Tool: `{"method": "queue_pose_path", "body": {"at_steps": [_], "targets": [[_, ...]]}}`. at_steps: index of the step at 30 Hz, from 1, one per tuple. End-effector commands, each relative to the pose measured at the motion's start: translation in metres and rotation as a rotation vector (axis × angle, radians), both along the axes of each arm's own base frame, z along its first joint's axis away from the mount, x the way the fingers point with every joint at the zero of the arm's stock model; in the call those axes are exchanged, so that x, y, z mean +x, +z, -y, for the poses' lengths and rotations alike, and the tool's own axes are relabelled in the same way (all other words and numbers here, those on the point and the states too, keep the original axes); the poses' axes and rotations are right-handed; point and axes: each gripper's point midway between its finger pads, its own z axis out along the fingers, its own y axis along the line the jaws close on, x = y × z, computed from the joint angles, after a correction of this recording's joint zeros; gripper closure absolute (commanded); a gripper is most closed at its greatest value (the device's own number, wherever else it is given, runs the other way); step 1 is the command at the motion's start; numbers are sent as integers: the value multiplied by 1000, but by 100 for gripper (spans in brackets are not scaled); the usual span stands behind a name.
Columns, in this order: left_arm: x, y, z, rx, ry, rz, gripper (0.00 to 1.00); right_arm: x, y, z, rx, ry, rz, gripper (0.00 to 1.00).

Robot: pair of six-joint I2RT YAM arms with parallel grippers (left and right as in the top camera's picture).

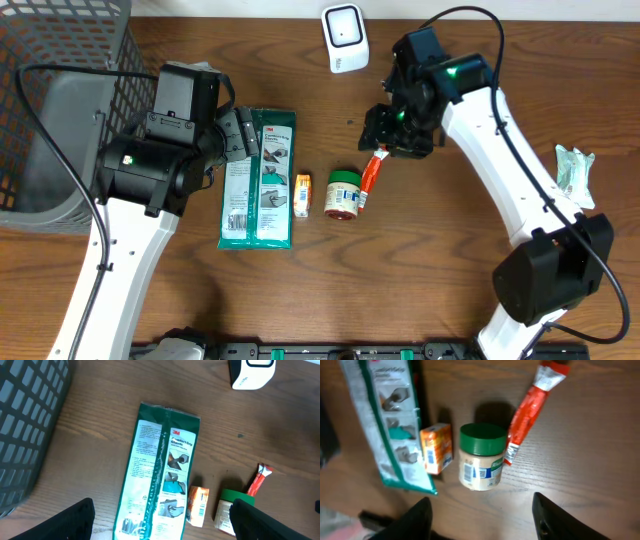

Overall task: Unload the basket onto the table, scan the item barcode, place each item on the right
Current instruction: 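Lower the right gripper over the green-lidded jar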

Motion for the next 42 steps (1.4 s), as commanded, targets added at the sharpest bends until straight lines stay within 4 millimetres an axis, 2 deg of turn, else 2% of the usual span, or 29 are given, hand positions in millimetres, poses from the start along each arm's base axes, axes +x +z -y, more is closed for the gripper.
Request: {"method": "queue_pose_path", "body": {"at_steps": [1,3,5,10,14,20,26,32,36,42], "targets": [[2,5,-3,13,5,14,14,-3,-14,-5,-117,-101,-7,27],[2,5,-3,13,5,14,14,-3,-16,-12,-135,-112,6,16],[2,5,-3,13,5,14,14,-5,-19,-20,-152,-115,17,9],[2,5,-3,13,5,14,14,-9,-34,-32,-211,-138,8,7],[2,5,-3,14,5,13,14,-11,-57,-40,-236,-129,-30,5],[2,5,-3,14,5,13,14,-15,-94,-42,-266,-120,-127,5],[2,5,-3,13,5,14,14,-16,-120,-48,-256,-118,-191,8],[2,5,-3,13,5,14,14,-11,-130,-48,-260,-120,-186,12],[2,5,-3,13,5,14,13,-10,-135,-49,-263,-121,-186,11],[2,5,-3,13,5,14,14,-4,-135,-50,-250,-128,-170,16]]}}
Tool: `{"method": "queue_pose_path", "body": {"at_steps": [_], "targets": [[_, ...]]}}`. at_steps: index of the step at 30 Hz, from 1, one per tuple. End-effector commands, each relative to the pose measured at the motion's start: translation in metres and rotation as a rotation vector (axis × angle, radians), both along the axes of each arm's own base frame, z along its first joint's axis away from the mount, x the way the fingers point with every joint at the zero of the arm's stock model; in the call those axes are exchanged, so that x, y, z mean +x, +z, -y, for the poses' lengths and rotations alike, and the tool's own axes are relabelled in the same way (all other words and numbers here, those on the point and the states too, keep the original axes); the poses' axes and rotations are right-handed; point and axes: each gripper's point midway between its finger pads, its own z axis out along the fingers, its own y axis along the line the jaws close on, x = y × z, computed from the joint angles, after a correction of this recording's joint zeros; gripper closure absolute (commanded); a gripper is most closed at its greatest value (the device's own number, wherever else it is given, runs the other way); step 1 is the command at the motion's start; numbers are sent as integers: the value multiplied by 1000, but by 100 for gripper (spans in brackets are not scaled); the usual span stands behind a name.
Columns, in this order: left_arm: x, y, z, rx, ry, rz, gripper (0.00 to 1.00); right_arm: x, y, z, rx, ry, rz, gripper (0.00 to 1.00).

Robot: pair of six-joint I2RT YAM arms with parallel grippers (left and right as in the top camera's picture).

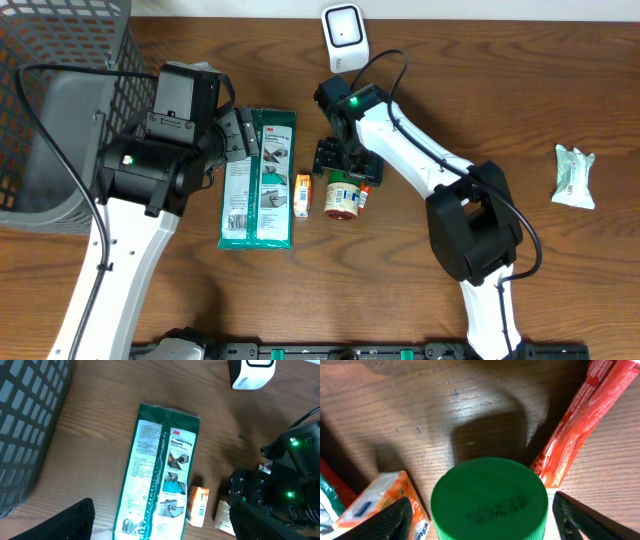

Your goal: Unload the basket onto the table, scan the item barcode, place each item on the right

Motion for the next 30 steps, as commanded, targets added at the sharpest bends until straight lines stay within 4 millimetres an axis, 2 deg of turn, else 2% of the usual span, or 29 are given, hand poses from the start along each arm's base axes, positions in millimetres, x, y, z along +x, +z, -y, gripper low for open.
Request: {"method": "queue_pose_path", "body": {"at_steps": [1,18,22,30], "targets": [[2,5,-3,14,5,13,14,0,-6,3,-11,-15,-13,17],[2,5,-3,14,5,13,14,-5,-13,5,-28,-8,-17,19],[2,5,-3,14,5,13,14,-7,-13,7,-34,-8,-26,27],[2,5,-3,13,5,13,14,-7,-13,9,-49,-6,-21,24]]}}
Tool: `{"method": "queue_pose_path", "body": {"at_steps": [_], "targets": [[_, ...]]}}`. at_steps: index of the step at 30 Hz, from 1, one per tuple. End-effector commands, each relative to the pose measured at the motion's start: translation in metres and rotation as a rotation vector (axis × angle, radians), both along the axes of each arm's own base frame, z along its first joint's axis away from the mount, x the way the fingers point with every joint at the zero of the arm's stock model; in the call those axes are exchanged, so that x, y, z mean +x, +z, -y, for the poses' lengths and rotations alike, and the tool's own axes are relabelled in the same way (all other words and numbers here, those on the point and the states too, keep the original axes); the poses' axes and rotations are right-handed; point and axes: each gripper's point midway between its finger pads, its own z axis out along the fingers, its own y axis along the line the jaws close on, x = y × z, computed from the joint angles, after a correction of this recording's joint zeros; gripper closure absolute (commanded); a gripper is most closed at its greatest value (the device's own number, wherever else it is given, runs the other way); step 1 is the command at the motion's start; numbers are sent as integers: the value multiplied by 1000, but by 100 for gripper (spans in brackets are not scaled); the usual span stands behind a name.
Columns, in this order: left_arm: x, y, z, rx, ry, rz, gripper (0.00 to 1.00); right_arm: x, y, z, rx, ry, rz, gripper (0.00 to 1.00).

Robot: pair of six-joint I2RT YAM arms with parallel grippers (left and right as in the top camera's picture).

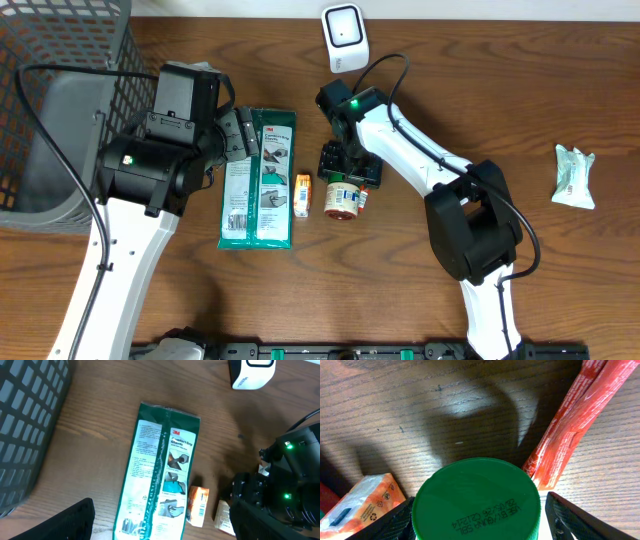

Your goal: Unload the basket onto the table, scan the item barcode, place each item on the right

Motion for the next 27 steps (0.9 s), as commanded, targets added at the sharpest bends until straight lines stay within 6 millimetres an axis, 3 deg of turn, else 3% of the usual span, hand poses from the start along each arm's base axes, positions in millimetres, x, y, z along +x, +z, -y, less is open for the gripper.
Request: {"method": "queue_pose_path", "body": {"at_steps": [1,9,15,20,27], "targets": [[2,5,-3,13,5,14,14,-1,-6,4,-30,-3,-2,24],[2,5,-3,13,5,14,14,-1,-6,4,-30,-4,-2,33],[2,5,-3,13,5,14,14,-1,-6,4,-30,-3,-2,29],[2,5,-3,13,5,14,13,-1,-6,4,-28,-1,-1,37],[2,5,-3,13,5,14,14,-1,-3,3,-16,28,-4,40]]}}
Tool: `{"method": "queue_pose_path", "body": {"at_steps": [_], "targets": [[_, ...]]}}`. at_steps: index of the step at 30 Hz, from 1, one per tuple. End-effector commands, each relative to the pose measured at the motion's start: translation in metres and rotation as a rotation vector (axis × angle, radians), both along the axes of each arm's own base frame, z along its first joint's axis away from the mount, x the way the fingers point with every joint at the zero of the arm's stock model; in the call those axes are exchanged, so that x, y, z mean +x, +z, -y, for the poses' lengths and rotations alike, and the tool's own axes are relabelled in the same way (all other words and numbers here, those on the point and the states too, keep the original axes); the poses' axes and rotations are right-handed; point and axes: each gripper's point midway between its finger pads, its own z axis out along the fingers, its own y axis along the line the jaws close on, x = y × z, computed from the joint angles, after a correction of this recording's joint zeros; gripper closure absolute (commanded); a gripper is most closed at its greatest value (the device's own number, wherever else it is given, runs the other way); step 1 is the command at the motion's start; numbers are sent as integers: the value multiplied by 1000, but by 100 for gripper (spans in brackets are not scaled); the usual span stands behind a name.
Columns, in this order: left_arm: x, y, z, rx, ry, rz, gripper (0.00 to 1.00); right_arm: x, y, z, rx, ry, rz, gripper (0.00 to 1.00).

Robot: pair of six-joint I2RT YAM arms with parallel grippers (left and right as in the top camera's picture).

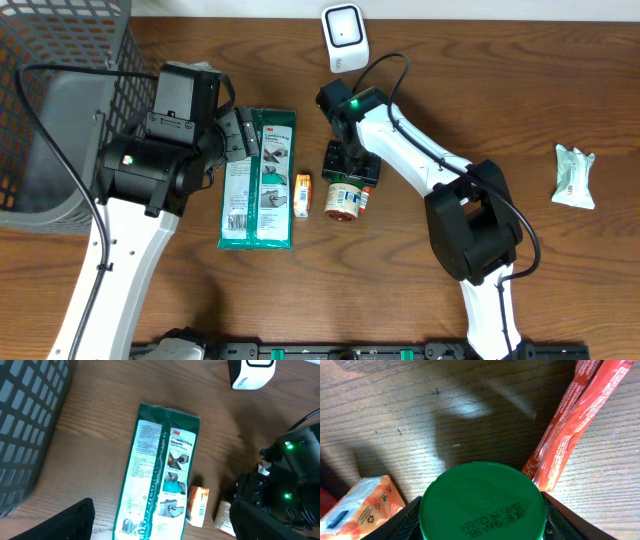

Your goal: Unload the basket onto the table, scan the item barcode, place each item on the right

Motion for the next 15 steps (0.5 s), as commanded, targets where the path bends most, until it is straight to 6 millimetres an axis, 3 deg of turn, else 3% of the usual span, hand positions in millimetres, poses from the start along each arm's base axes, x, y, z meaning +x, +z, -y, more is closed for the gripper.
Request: {"method": "queue_pose_path", "body": {"at_steps": [1,5,15], "targets": [[2,5,-3,14,5,13,14,-2,-2,1,-5,31,-7,39],[2,5,-3,13,5,14,14,1,7,-1,10,59,19,41],[2,5,-3,13,5,14,14,14,53,4,16,93,162,50]]}}
